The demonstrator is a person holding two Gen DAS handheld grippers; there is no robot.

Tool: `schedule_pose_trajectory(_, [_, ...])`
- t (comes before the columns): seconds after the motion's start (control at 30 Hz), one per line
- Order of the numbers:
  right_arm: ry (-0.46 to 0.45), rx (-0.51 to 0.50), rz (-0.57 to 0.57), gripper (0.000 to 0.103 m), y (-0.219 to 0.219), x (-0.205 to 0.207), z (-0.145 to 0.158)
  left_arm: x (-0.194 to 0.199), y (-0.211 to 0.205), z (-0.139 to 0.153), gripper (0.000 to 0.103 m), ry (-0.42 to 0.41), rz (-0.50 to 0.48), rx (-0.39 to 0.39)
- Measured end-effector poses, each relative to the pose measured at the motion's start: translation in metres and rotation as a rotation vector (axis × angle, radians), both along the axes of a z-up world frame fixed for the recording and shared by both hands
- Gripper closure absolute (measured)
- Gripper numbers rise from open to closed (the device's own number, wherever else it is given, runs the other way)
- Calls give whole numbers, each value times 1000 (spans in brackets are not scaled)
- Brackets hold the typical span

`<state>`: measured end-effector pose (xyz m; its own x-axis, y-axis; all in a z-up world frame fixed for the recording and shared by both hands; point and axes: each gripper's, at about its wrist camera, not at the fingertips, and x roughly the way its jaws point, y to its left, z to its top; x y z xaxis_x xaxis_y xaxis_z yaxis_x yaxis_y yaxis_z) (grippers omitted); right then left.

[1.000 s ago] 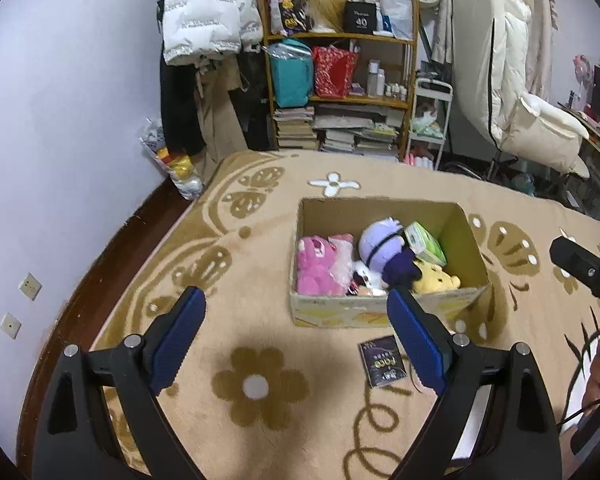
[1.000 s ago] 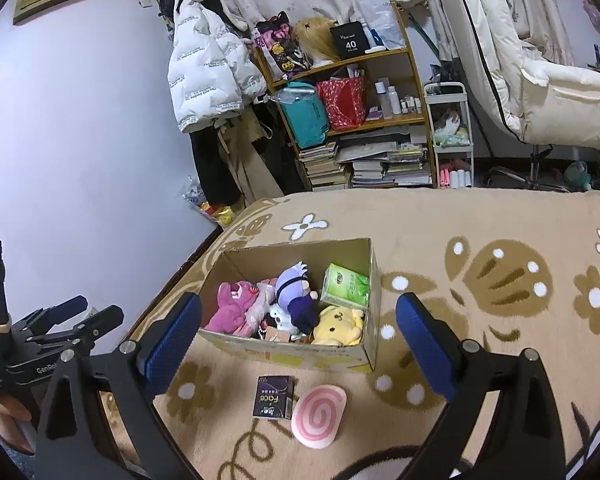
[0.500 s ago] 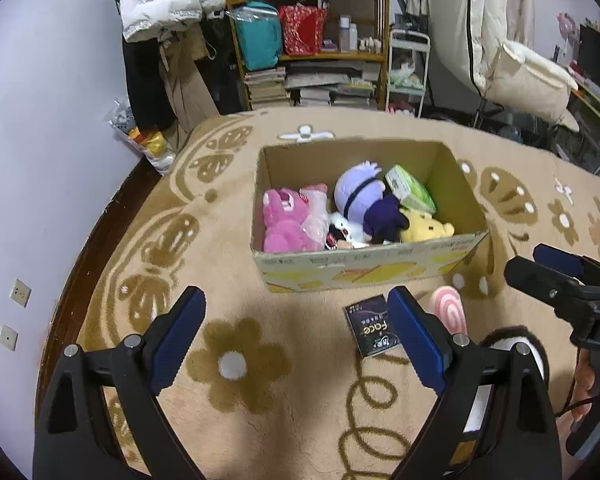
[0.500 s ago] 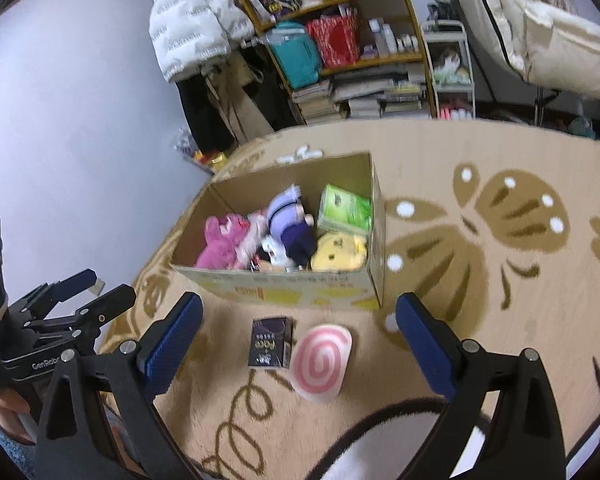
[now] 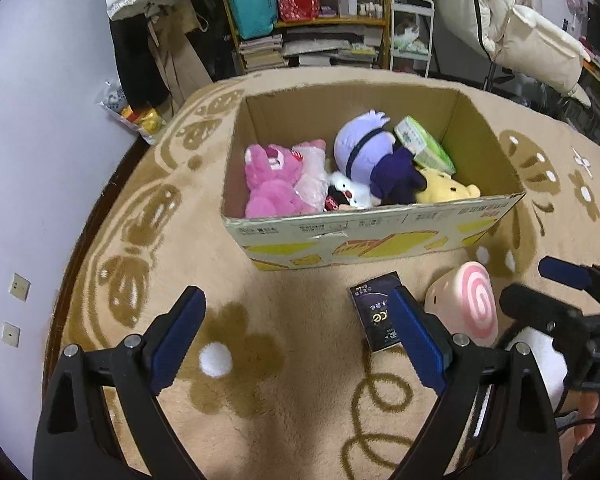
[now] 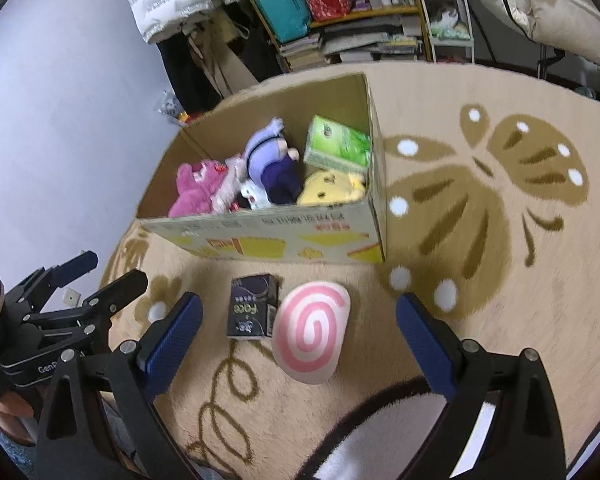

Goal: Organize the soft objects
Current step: 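Move the left gripper to the black Face pack while the right gripper approaches the swirl cushion, then grasp the pink swirl cushion with the right gripper while the left gripper grasps the black Face pack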

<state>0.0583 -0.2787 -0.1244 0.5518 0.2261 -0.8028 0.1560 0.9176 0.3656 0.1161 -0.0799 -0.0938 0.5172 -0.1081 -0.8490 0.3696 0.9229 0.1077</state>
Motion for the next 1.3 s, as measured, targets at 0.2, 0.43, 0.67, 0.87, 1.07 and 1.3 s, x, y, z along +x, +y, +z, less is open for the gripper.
schedule_pose_trajectory(0.2, [53,-1,11,2,1,2,-15,11,-4,-15,12,66,6,-18])
schedule_pose_trajectory(0.43, [108,-16,40,2,2,5,-29,24,-5,-27,12,128,26,-33])
schedule_pose_trajectory(0.67, [135,-40,62,2,8,9,-39,32,-8,-40,12,173,29,-24])
schedule_pose_trajectory(0.87, [145,-53,94,2,14,10,-44,41,-9,-51,12,227,24,-40])
schedule_pose_trajectory(1.07, [175,-86,131,2,25,17,-54,43,-15,-61,12,268,-4,-39])
schedule_pose_trajectory(1.3, [197,-110,143,4,30,25,-65,45,-24,-70,12,315,-26,-64])
